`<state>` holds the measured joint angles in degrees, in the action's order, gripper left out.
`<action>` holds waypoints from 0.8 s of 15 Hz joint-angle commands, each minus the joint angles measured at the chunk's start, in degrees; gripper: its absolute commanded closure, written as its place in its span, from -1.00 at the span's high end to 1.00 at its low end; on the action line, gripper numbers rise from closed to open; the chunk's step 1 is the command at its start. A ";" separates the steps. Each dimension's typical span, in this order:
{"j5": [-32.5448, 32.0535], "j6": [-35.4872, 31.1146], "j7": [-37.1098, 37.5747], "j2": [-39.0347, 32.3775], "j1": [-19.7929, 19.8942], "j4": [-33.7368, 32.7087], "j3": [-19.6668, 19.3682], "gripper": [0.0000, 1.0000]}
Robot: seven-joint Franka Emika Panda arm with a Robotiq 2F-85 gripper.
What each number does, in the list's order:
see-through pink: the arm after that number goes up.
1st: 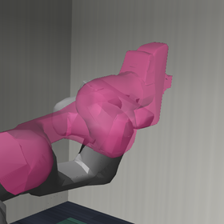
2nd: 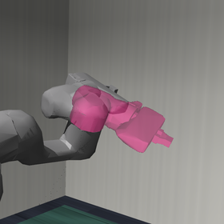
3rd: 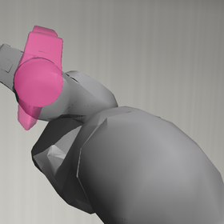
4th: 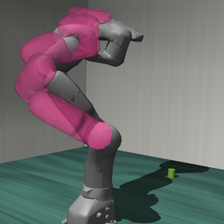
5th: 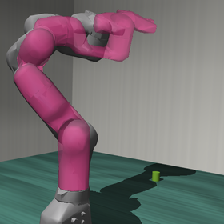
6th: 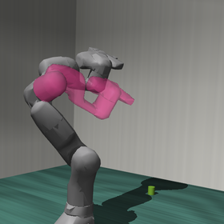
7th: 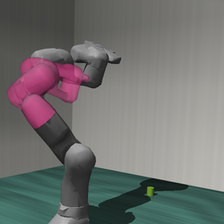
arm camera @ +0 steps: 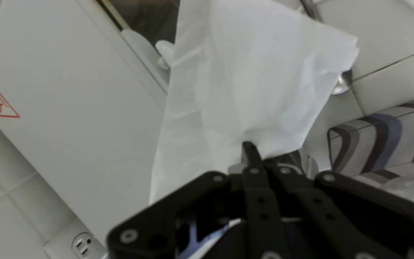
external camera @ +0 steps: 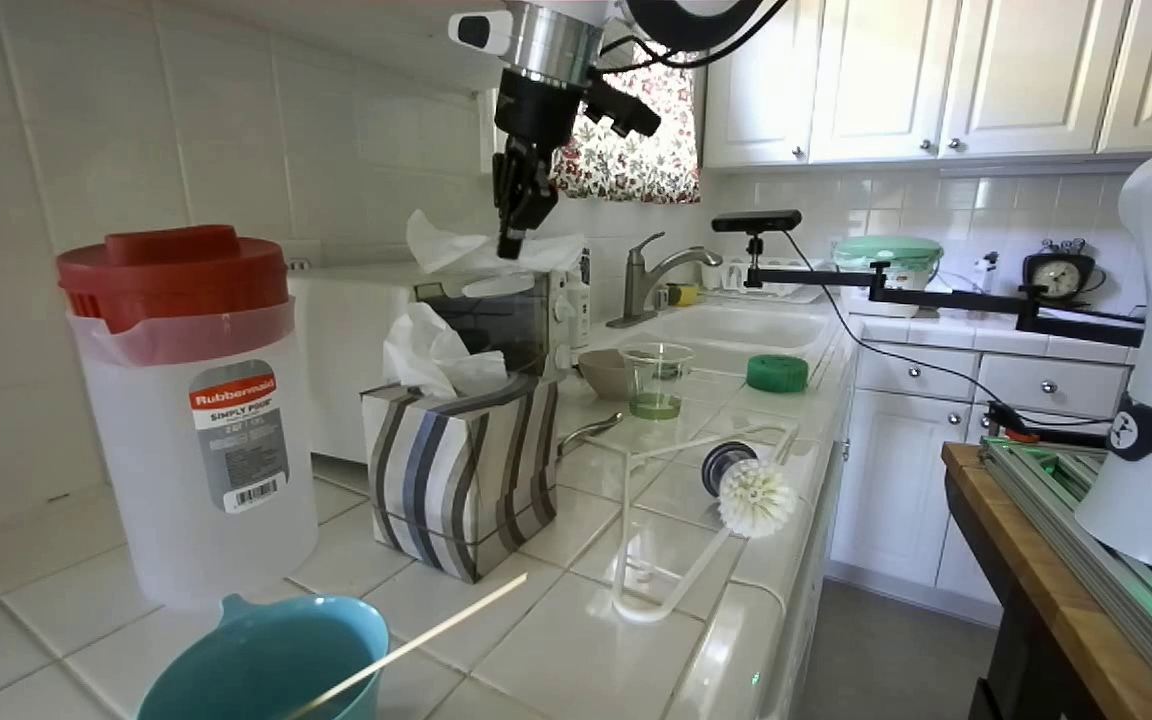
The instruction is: Use the white napkin to wipe the top of the oven.
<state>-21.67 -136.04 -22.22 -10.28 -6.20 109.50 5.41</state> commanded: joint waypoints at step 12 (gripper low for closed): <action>12.04 15.24 3.06 11.01 0.27 7.64 0.69 -0.97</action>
<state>-9.61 -120.93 -19.16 0.76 -5.83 117.25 6.17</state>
